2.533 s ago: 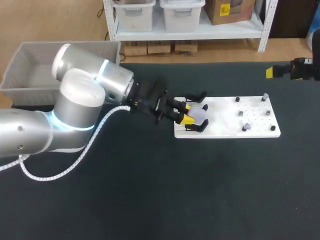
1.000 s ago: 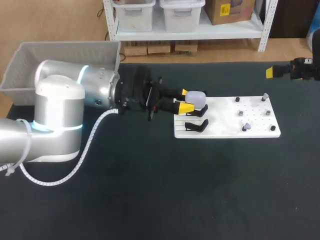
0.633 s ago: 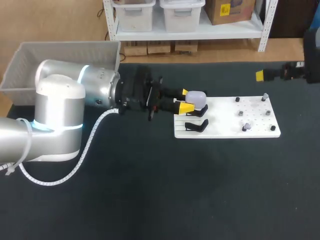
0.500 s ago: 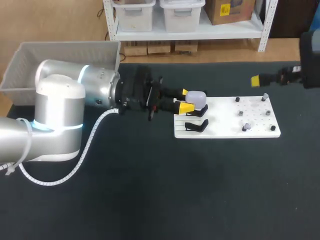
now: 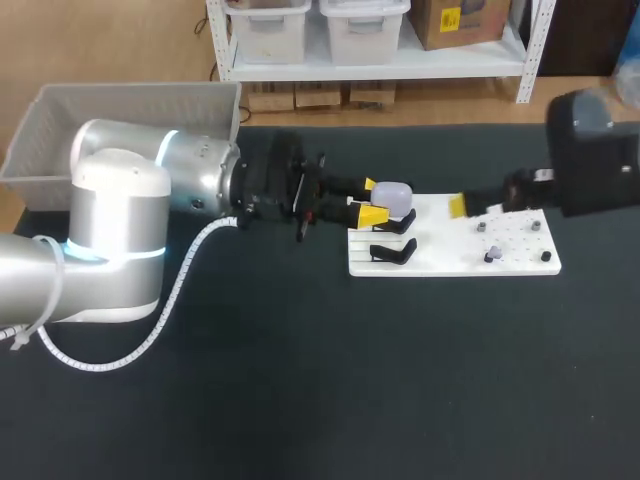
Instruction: Pick up each earbud case from the left stands, insert the matching earbuds, close the lid, and place the case in the box.
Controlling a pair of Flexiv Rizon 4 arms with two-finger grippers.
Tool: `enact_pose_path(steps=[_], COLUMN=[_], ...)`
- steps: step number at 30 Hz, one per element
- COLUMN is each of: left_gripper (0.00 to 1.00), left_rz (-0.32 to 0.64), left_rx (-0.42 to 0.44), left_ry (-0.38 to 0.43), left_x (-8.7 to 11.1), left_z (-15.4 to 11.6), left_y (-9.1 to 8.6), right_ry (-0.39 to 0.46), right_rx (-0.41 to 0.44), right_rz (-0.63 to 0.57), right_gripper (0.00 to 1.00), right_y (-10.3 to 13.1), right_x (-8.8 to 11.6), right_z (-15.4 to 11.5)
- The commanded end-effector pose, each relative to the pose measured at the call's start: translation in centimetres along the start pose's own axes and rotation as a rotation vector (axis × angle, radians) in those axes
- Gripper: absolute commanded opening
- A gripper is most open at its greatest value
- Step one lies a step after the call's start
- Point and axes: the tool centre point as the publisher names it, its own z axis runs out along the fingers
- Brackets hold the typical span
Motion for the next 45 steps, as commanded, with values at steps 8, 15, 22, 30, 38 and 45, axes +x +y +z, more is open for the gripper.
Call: enact_pose_path(steps=[8, 15, 22, 30, 38, 45], left_gripper=[0.0, 0.0, 0.0, 0.0, 0.0, 0.0], left_rz=[0.002, 0.002, 0.002, 0.002, 0.002, 0.002], left_rx=[-0.001, -0.001, -0.001, -0.001, -0.001, -0.001], left_ry=[-0.002, -0.002, -0.002, -0.002, -0.002, -0.002], left_x=[0.1, 0.1, 0.1, 0.1, 0.1, 0.1], left_z=[0.0, 0.0, 0.0, 0.0, 0.0, 0.0], left_y=[0.0, 0.0, 0.0, 0.0, 0.0, 0.0], right_ry=[0.03, 0.065, 0.074, 0.082, 0.085, 0.084], right_rx=[0.143, 0.135, 0.117, 0.111, 0.109, 0.111], right_rz=[0.064, 0.087, 0.095, 0.112, 0.122, 0.126], right_gripper=[1.0, 1.0, 1.0, 1.0, 1.0, 1.0], right_y=[1.4, 1.0, 0.3, -0.7, -1.3, -1.7], right_x=[-0.4, -0.6, -1.2, -1.8, -2.2, -2.5], right_z=[3.6, 5.5, 6.8, 7.6, 8.0, 8.1])
